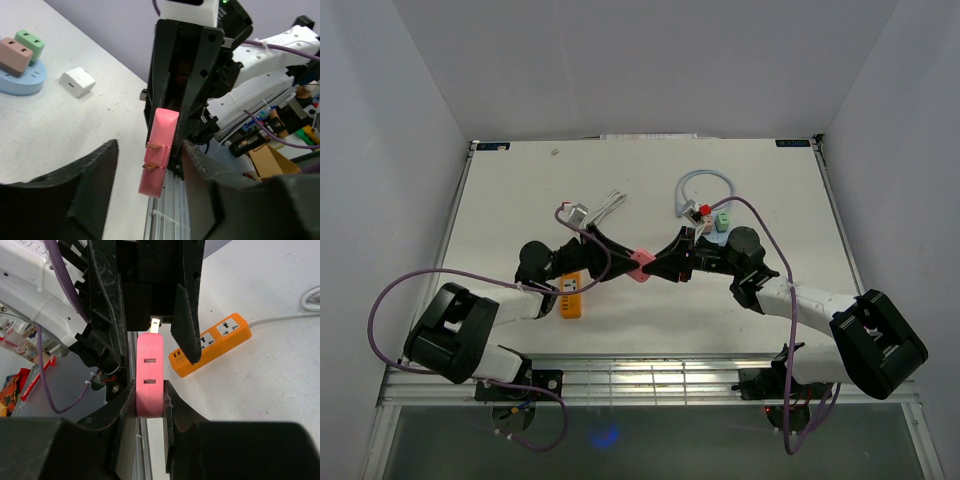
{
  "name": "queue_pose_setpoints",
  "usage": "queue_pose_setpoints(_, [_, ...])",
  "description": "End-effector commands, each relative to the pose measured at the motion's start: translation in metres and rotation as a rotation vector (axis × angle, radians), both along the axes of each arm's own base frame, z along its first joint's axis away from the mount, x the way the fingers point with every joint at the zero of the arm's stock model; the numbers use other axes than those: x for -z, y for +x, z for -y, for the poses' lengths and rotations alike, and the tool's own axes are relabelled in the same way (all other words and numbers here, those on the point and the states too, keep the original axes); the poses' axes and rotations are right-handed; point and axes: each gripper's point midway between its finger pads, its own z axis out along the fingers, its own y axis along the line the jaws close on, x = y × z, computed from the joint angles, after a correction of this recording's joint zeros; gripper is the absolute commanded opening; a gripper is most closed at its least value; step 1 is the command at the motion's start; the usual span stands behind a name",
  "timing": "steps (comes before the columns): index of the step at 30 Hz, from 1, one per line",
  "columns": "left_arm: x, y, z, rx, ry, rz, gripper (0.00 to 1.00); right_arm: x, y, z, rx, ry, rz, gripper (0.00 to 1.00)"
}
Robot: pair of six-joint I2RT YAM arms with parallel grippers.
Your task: Insert the plug
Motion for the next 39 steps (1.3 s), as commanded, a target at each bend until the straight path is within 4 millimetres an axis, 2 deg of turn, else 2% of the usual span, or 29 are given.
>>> queue_pose_setpoints(1, [-0.005,0.011,-0.007,-0.09,0.008,0.004,0.68,-0.012,0.001,0.001,0.007,0.037,0.072,0.08])
queue_pose_setpoints(2, [-0.005,0.014,-0.009,-0.117,0.013,0.0,0.71,-0.01,0.001,0.001,0.009,0.033,0.07,0.08])
queue_pose_setpoints(3, [0.003,0.02,-0.01,-0.151,0.043,-0.023,0.8,-0.009,0.002,0.001,0.017,0.028,0.066,0.08])
queue_pose_setpoints(8, [0.01,0.049,-0.033,-0.399,0.1,-0.079,0.91,0.002,0.008,0.002,0.052,-0.025,0.055,0.08])
queue_pose_setpoints(9, [0.012,0.053,-0.038,-0.44,0.108,-0.083,0.93,0.013,0.011,0.004,0.068,-0.072,0.015,0.08])
queue_pose_setpoints(10, [0.013,0.057,-0.043,-0.483,0.119,-0.082,0.94,0.009,0.016,0.002,0.08,-0.085,0.019,0.08])
queue_pose_setpoints(11, [0.022,0.061,-0.049,-0.526,0.148,-0.121,0.95,0.011,0.019,0.002,0.088,-0.109,0.017,0.08])
queue_pose_setpoints(12, [0.019,0.071,-0.06,-0.615,0.146,-0.123,0.95,0.022,0.02,0.004,0.098,-0.16,-0.028,0.08])
queue_pose_setpoints(13, [0.021,0.076,-0.066,-0.661,0.159,-0.133,0.95,0.024,0.023,0.004,0.103,-0.183,-0.042,0.08])
queue_pose_setpoints(14, [0.033,0.079,-0.073,-0.706,0.201,-0.17,0.95,0.015,0.028,0.001,0.109,-0.188,-0.04,0.08])
queue_pose_setpoints(15, [0.037,0.084,-0.081,-0.757,0.217,-0.191,0.95,0.016,0.029,0.0,0.111,-0.211,-0.049,0.08])
queue_pose_setpoints(16, [0.037,0.094,-0.094,-0.851,0.225,-0.206,0.95,0.026,0.028,0.002,0.108,-0.264,-0.104,0.08])
queue_pose_setpoints(17, [0.048,0.095,-0.102,-0.893,0.266,-0.247,0.95,0.014,0.033,-0.001,0.109,-0.263,-0.099,0.08])
queue_pose_setpoints(18, [0.052,0.098,-0.108,-0.932,0.278,-0.266,0.96,0.014,0.034,-0.001,0.112,-0.283,-0.116,0.08])
queue_pose_setpoints(19, [0.056,0.104,-0.121,-1.014,0.29,-0.287,0.98,0.023,0.032,0.001,0.109,-0.33,-0.169,0.08])
queue_pose_setpoints(20, [0.059,0.105,-0.125,-1.036,0.303,-0.303,0.98,0.021,0.033,0.001,0.112,-0.343,-0.183,0.08])
queue_pose_setpoints(21, [0.061,0.106,-0.127,-1.051,0.307,-0.312,0.98,0.011,0.038,-0.001,0.124,-0.346,-0.181,0.08])
queue_pose_setpoints(22, [0.065,0.108,-0.132,-1.078,0.317,-0.323,0.97,0.021,0.036,0.003,0.13,-0.399,-0.236,0.08])
queue_pose_setpoints(23, [0.069,0.109,-0.134,-1.093,0.331,-0.339,0.97,0.024,0.036,0.005,0.139,-0.43,-0.266,0.08])
queue_pose_setpoints(24, [0.073,0.11,-0.137,-1.11,0.331,-0.366,0.98,0.015,0.041,0.003,0.15,-0.435,-0.263,0.08])
queue_pose_setpoints(26, [0.082,0.114,-0.146,-1.143,0.362,-0.409,0.98,0.026,0.039,0.007,0.156,-0.498,-0.32,0.08])
queue_pose_setpoints(29, [0.094,0.118,-0.159,-1.187,0.391,-0.472,0.98,0.026,0.039,0.006,0.143,-0.519,-0.336,0.09])
queue_pose_setpoints(35, [0.101,0.123,-0.186,-1.303,0.424,-0.513,0.98,0.034,0.035,0.005,0.124,-0.534,-0.376,0.08])
queue_pose_setpoints(39, [0.113,0.128,-0.202,-1.359,0.46,-0.551,0.98,0.039,0.03,0.001,0.106,-0.546,-0.474,0.08])
